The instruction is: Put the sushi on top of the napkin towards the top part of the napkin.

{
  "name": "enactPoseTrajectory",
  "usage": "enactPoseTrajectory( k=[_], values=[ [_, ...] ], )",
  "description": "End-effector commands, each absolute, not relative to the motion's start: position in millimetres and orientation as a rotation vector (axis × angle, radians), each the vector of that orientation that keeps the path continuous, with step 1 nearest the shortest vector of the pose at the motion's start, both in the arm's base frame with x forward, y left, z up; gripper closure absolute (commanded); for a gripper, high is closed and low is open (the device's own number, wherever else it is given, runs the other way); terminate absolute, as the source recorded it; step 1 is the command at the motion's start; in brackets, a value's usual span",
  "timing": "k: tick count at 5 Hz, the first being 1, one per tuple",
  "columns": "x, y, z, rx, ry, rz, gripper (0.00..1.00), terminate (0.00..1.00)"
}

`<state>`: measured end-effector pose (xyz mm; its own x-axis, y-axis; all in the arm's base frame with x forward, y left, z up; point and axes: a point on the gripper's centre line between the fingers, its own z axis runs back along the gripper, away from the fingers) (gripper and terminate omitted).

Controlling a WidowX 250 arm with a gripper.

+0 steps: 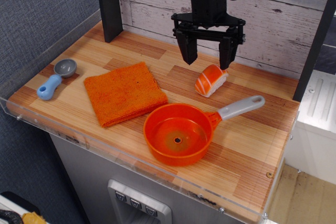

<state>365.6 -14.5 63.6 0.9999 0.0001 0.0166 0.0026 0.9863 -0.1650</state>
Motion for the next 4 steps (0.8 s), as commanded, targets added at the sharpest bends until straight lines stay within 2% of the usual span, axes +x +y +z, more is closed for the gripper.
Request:
enactPoseTrajectory(
  k=[1, 4],
  values=[
    [366, -20, 44, -0.167, 0.012, -0.021, 0.0, 0.0],
    [379, -32, 19, -0.134, 0.02, -0.028, 0.0, 0.0]
  ],
)
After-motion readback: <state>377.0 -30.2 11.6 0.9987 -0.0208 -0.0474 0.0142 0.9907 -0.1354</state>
